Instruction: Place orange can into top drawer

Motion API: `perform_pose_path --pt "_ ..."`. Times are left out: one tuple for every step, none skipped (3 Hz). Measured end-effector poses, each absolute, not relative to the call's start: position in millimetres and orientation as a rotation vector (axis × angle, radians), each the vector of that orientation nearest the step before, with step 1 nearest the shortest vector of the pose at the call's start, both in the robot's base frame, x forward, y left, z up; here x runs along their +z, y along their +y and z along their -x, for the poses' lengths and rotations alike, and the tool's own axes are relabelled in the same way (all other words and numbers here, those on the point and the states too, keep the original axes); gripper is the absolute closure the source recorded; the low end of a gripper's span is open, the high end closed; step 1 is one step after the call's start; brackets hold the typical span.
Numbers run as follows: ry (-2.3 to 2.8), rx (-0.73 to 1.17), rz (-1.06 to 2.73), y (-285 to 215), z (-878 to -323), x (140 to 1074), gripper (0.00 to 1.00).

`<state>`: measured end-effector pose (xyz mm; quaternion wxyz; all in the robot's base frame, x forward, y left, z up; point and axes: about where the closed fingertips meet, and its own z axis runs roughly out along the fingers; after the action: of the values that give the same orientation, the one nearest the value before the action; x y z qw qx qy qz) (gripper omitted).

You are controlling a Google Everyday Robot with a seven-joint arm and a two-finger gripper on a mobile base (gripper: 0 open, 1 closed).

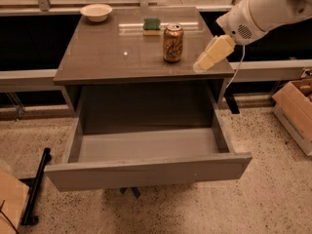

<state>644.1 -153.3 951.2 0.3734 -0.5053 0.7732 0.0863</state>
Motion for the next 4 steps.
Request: perform_pose_path --pt "2.009 0.275 1.197 -147.7 -648.6 936.4 0.0" --pt "1.965 0.313 1.075 -127.8 -682.8 928.4 0.0" --pt "1.888 0.312 0.98 -112.1 -731.5 925.2 0.0" --pt "1.838 0.345 0.916 -101.0 -777.0 912.9 0.0"
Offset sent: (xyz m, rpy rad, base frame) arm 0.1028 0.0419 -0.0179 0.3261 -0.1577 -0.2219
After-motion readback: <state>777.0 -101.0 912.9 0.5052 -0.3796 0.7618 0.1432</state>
